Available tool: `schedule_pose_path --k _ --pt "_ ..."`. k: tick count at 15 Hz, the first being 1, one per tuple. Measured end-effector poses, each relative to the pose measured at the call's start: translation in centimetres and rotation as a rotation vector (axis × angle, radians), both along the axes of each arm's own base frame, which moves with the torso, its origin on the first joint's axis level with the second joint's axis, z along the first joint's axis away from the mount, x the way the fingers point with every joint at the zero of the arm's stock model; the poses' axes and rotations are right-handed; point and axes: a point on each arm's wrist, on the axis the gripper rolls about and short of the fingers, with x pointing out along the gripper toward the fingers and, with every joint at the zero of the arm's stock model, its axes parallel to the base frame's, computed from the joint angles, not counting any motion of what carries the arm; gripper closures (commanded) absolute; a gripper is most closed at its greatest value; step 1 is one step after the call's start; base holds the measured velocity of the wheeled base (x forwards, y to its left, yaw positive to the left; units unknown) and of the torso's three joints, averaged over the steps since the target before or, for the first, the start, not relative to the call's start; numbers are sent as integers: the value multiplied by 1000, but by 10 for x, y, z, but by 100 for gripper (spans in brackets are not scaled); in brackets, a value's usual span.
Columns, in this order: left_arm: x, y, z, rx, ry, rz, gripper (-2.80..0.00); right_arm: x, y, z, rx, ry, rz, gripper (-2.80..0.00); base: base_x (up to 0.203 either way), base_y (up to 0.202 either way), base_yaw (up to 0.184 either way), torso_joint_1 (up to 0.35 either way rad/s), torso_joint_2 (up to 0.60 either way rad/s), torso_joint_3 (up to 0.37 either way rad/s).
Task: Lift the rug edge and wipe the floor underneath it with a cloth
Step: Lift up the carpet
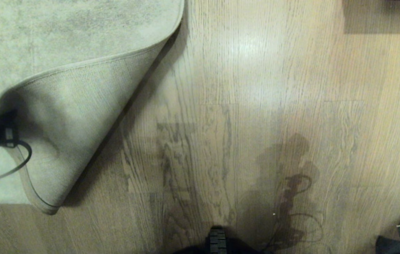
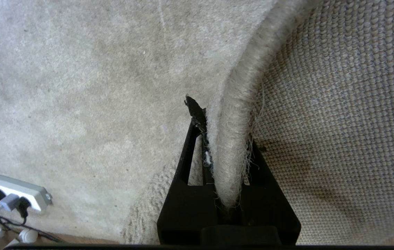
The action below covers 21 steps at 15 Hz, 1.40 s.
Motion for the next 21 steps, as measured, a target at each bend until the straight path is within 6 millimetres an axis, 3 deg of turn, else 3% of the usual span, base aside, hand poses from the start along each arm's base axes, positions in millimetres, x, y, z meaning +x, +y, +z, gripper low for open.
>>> schedule_pose_path --k 17,21 --pt "-5 -1 -9 -18 27 21 0 0 0 1 -55 -8 3 0 0 0 0 0 0 0" --pt "-12 -3 -20 -12 13 20 0 -1 2 34 -36 -32 81 0 0 0 0 0 0 0"
